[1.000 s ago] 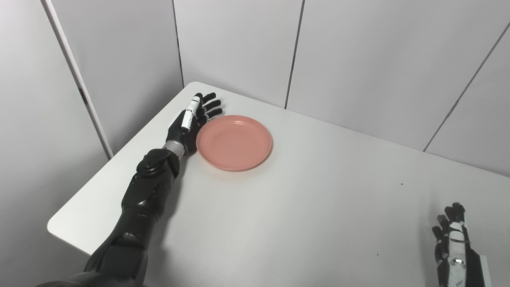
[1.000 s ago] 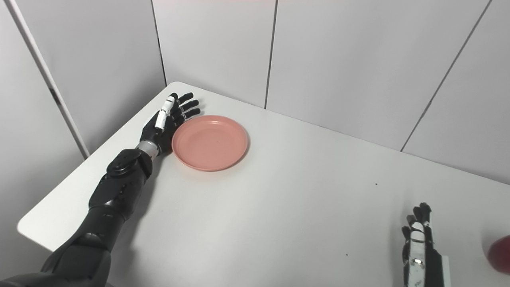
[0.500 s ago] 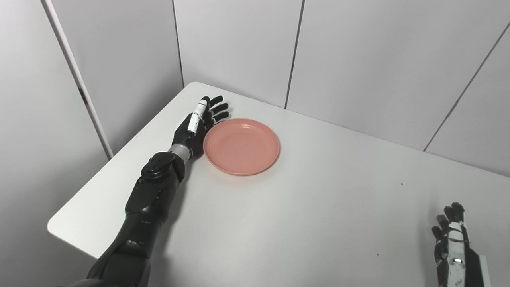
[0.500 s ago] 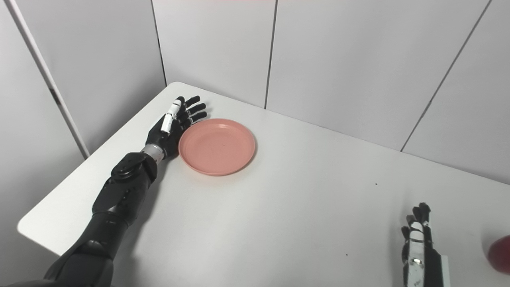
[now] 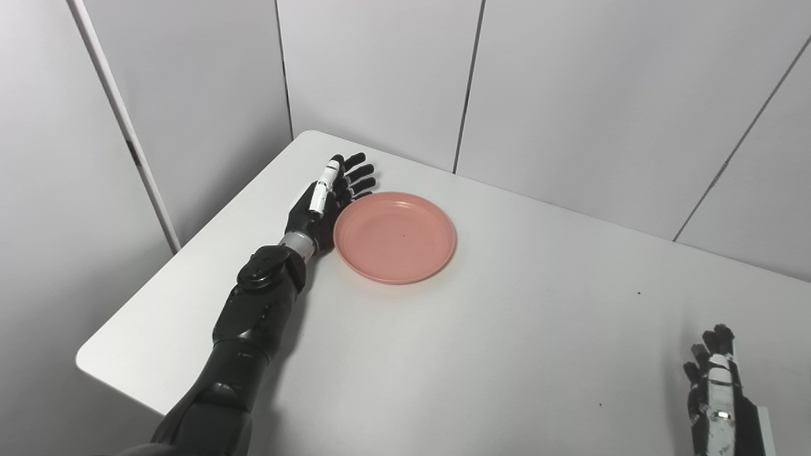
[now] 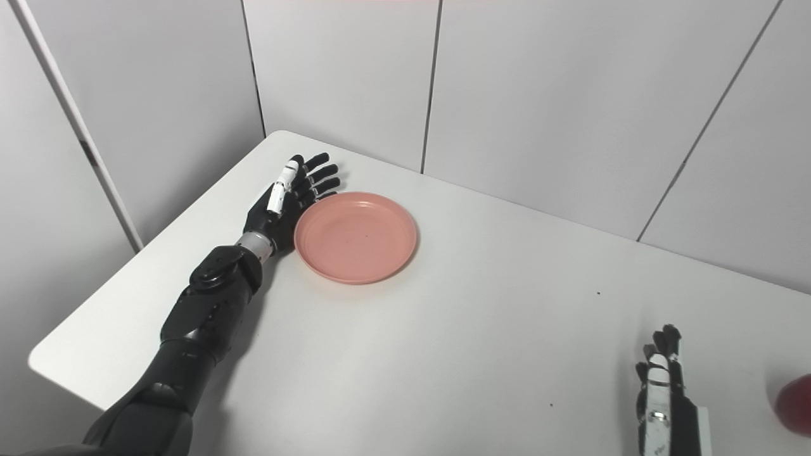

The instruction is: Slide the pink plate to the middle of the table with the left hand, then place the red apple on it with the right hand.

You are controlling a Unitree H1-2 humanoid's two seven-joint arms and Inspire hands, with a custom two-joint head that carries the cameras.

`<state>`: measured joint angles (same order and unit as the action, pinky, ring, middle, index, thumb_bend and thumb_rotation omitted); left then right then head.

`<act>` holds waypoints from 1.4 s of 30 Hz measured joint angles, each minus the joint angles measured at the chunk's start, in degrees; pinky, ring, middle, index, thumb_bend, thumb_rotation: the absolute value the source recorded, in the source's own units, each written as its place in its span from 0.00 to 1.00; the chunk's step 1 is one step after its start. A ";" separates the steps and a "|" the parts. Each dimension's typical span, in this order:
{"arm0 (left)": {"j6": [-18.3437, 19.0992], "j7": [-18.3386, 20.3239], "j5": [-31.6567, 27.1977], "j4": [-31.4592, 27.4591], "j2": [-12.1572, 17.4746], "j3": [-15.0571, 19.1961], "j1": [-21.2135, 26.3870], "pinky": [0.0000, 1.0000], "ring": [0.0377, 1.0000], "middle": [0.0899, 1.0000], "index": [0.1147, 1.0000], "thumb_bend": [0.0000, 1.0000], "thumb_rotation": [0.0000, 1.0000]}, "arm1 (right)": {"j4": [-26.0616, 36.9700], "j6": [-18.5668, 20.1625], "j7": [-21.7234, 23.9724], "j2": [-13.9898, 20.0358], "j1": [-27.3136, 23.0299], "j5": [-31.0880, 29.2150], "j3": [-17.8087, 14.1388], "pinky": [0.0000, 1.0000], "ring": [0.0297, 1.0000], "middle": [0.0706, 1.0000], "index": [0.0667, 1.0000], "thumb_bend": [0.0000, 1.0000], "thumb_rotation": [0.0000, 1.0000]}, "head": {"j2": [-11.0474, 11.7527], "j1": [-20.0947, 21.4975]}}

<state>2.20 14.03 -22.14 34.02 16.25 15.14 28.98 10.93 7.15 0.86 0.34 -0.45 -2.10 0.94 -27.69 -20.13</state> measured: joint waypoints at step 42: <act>-2.38 2.03 -0.06 -2.02 -7.01 -3.88 -0.98 0.83 0.84 0.82 0.81 0.36 1.00 | 0.21 -0.42 -0.81 -1.37 0.01 0.62 -0.18 1.00 1.00 1.00 1.00 0.20 1.00 | -4.74 4.48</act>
<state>-0.18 16.07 -22.20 32.00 9.24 11.27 28.00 11.15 6.72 0.05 -1.04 -0.44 -1.48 0.76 -32.43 -15.65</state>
